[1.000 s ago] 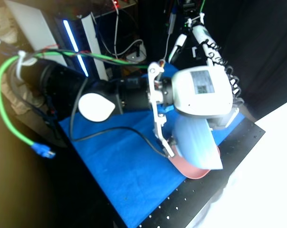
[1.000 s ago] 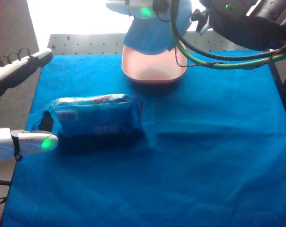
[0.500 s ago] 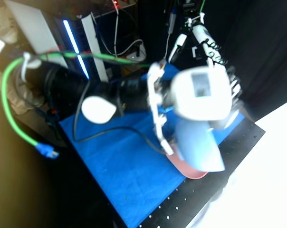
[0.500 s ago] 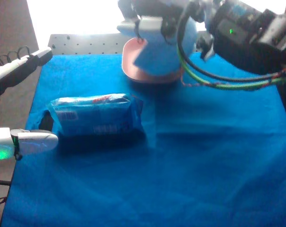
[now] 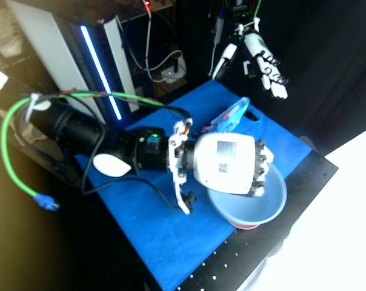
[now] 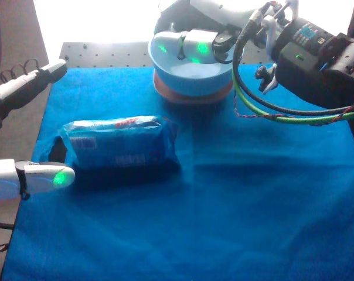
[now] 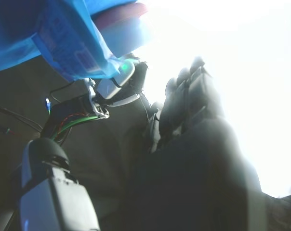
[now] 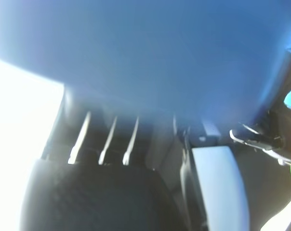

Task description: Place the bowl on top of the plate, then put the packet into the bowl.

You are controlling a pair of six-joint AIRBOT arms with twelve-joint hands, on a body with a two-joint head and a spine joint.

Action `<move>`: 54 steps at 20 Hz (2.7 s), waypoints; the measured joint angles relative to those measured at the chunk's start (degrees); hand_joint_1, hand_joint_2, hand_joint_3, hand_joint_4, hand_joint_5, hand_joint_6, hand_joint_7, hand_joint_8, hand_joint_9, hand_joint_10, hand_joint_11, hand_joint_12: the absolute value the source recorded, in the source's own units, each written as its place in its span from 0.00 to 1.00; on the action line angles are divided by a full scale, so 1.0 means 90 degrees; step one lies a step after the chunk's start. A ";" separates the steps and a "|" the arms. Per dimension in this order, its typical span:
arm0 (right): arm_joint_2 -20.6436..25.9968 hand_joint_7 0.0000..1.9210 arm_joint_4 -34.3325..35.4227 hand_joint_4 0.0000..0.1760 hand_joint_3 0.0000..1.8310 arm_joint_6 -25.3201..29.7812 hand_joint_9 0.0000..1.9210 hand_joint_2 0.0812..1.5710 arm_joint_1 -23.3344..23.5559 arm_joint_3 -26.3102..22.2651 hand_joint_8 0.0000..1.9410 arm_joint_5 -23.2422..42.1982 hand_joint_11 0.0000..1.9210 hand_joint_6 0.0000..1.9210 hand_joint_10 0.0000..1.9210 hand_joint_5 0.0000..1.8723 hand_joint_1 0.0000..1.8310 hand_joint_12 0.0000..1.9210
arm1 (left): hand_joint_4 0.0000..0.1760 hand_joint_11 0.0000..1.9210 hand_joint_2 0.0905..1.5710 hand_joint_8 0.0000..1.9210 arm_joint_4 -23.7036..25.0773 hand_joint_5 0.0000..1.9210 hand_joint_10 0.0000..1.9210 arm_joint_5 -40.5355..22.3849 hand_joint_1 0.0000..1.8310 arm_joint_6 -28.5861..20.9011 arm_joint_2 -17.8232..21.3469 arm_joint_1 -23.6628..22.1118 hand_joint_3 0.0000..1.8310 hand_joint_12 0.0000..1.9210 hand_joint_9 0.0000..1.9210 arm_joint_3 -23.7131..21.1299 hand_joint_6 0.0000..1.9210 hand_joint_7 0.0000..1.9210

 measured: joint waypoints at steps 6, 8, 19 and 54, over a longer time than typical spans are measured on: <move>0.0257 0.11 -0.0007 0.92 0.00 0.0000 0.14 0.74 0.0000 -0.0124 0.00 0.0029 0.03 0.00 0.00 0.08 0.03 0.36 | 1.00 0.00 0.49 0.00 -0.0022 0.00 0.00 0.0005 0.32 0.0000 0.0000 0.0000 0.00 0.00 0.01 -0.0002 0.00 0.03; 0.0447 0.01 -0.0005 1.00 0.00 0.0000 0.02 0.70 0.0000 -0.0267 0.00 0.0199 0.00 0.00 0.00 0.01 0.02 0.07 | 1.00 0.00 0.49 0.00 -0.0039 0.00 0.00 0.0002 0.33 0.0000 0.0000 0.0000 0.00 0.00 0.01 -0.0017 0.00 0.03; 0.2310 0.00 -0.0066 1.00 0.00 0.0000 0.00 0.67 -0.0908 -0.2091 0.00 0.1809 0.00 0.01 0.00 0.02 0.04 0.00 | 1.00 0.00 0.48 0.00 -0.0248 0.02 0.00 -0.0100 0.38 -0.0022 0.0000 0.0022 0.00 0.00 0.00 -0.0092 0.00 0.00; 0.4046 0.01 0.1450 1.00 0.00 0.0000 0.02 0.76 -0.4044 -0.4078 0.00 0.3772 0.04 0.00 0.01 0.00 0.09 0.02 | 0.00 0.37 0.68 0.61 0.1321 0.55 0.54 0.2096 0.69 -0.0520 -0.1229 -0.2220 0.00 0.81 0.49 0.1311 0.33 0.52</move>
